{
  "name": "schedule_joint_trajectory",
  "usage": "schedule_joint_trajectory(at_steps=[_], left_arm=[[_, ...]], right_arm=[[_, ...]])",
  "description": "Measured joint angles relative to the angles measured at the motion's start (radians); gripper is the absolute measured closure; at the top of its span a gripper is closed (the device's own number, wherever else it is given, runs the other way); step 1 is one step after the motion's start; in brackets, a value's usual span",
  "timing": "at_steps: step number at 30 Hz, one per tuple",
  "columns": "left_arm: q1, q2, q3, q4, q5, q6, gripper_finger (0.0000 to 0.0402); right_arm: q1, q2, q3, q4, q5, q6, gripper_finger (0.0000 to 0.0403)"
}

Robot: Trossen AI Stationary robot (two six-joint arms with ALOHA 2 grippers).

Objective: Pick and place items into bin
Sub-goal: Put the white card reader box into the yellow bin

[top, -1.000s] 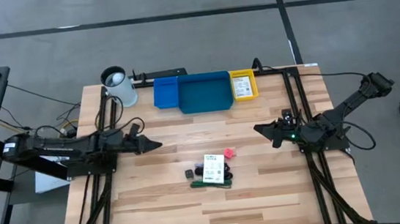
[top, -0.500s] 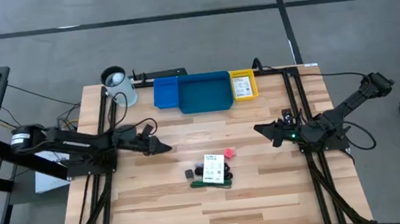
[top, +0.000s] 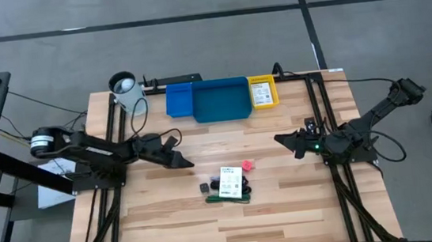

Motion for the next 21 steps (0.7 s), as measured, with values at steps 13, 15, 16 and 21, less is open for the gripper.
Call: schedule_joint_trajectory(at_steps=[13, 15, 16, 21], left_arm=[[0.023, 0.171, 0.094, 0.016, 0.06, 0.002, 0.022], [0.023, 0.194, 0.108, 0.017, 0.061, 0.005, 0.022], [0.023, 0.208, 0.114, 0.017, 0.061, 0.005, 0.022], [0.032, 0.281, 0.144, 0.017, 0.069, -0.032, 0.022]], right_arm=[[0.0, 0.0, 0.0, 0.0, -0.001, 0.0, 0.0312], [0.0, 0.0, 0.0, 0.0, -0.006, 0.0, 0.0312], [0.0, 0.0, 0.0, 0.0, -0.01, 0.0, 0.0312], [0.0, 0.0, 0.0, 0.0, -0.045, 0.001, 0.0312]])
